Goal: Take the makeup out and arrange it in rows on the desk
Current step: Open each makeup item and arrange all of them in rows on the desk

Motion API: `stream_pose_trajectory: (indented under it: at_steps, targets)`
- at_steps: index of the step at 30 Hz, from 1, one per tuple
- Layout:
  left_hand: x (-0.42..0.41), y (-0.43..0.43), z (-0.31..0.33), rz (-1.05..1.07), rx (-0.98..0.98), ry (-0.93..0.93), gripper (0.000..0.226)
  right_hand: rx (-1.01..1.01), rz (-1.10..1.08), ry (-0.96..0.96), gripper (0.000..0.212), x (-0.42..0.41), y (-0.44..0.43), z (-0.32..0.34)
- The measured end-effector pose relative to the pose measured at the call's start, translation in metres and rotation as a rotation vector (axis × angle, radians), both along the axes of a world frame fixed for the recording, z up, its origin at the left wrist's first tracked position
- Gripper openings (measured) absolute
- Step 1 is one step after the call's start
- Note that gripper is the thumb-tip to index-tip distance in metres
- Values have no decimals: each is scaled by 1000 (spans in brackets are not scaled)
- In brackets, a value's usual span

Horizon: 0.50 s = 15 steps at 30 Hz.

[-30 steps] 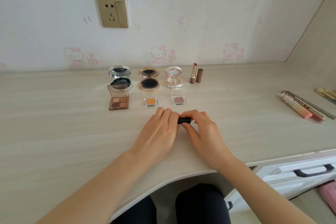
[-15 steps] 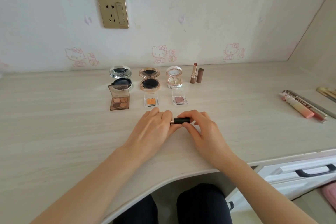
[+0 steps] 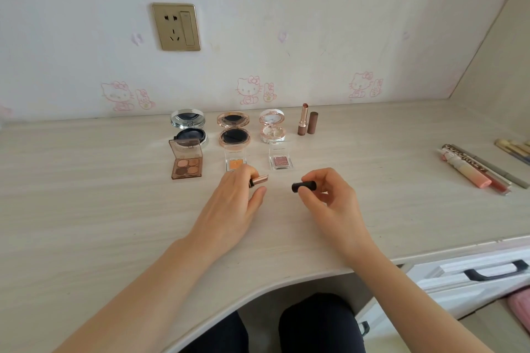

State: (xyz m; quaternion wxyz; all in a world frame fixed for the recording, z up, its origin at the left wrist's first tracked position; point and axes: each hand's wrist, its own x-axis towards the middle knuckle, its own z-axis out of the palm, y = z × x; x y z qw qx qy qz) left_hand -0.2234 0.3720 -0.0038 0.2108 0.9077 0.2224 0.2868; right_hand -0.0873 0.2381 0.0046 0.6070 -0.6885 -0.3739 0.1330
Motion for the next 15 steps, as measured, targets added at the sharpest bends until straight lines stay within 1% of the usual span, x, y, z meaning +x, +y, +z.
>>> stream_pose_trajectory:
  at_steps: [3,6,9,13,15]
  targets:
    - [1,0,0,12,-96,-46,16,-16,-9,-12,18,1,1,-1]
    - [1,-3,-1,5,-116,-60,14,-10,-15,-20,19,1,1,-2]
    - [3,-7,1,-3,-191,-115,14,2,-15,-15,19,2,2,-3]
    - [7,-13,11,-3,-352,-238,13,29,-30,55,16,7,2,-2]
    - [10,-14,16,-2,-385,-264,10,28,-37,88,13,11,0,1]
